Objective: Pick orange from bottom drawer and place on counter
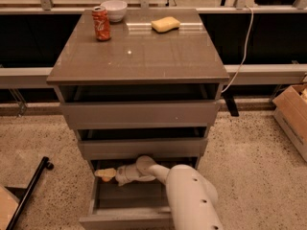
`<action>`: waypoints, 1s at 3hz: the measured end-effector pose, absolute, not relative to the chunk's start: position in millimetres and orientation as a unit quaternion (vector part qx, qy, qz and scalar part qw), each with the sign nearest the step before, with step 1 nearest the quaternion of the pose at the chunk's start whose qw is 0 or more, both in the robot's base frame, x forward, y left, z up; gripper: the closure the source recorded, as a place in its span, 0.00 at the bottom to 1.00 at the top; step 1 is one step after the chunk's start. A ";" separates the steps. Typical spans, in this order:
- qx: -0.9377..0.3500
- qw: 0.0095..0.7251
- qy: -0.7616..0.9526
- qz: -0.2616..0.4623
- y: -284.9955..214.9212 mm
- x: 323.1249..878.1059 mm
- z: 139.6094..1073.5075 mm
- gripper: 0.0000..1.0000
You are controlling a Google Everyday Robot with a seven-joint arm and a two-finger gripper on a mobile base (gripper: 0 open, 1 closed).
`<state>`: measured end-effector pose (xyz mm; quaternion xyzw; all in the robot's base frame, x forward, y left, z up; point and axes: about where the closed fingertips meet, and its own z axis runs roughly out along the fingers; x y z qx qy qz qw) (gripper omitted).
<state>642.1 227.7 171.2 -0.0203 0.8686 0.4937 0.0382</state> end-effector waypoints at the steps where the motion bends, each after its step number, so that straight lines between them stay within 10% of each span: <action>1: -0.019 0.065 0.863 0.501 237.3 648.4 172.5 0.00; 3: -0.027 0.104 0.846 0.523 260.7 664.9 167.1 0.00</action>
Offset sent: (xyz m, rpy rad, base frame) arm 0.0311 0.0300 -0.0023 0.0708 -0.1495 -0.0724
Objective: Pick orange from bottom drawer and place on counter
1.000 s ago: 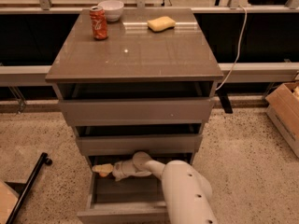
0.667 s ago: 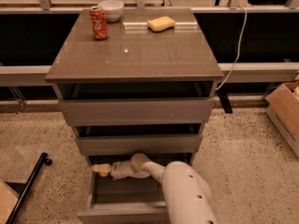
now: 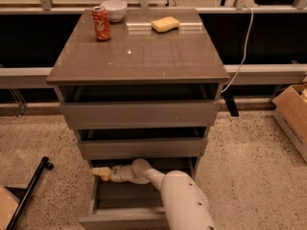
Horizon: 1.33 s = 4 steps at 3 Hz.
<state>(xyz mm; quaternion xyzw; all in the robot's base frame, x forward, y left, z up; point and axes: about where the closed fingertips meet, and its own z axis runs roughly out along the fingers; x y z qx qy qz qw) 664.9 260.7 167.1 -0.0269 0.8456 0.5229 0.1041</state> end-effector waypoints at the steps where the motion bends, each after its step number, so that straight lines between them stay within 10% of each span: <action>1: -0.030 0.108 0.841 0.529 266.6 668.0 165.4 0.00; 4: -0.025 0.119 0.837 0.533 269.3 677.0 161.1 0.65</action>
Offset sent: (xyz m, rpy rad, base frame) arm 0.0358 0.0159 -0.0152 0.0524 -0.0581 -0.0171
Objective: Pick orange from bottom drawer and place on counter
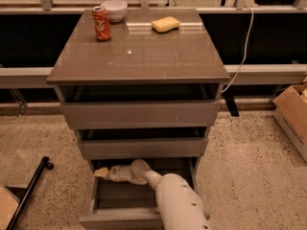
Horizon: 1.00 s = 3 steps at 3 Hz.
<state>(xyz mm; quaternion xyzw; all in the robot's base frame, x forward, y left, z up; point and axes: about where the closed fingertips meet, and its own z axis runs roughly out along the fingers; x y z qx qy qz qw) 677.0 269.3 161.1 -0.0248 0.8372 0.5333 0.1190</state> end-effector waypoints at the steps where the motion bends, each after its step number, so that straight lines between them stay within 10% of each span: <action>1: -0.022 0.130 0.834 0.535 270.8 684.8 159.7 0.89; 3: -0.013 0.147 0.855 0.496 243.9 688.7 175.8 1.00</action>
Offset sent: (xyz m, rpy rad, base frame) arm 0.0121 -0.0066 0.0058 -0.0022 -0.0509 -0.0506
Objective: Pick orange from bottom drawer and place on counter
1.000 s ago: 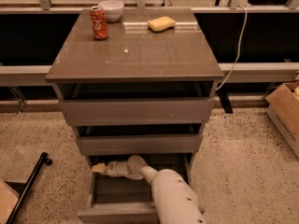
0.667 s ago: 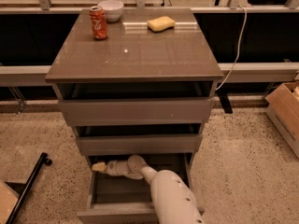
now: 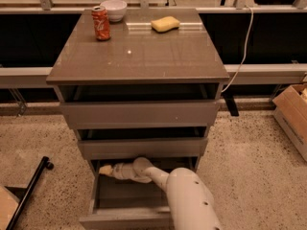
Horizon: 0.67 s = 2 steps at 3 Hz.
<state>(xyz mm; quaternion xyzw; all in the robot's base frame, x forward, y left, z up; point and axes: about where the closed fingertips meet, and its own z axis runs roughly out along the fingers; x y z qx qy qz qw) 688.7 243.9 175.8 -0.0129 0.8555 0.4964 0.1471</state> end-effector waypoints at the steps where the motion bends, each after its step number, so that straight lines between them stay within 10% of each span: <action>1: 0.019 0.161 0.879 0.448 183.0 708.2 206.5 1.00; 2: 0.021 0.158 0.882 0.444 178.3 698.7 199.3 1.00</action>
Offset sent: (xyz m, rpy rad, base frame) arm -0.1411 -0.1161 0.0356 -0.2292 0.5059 0.0999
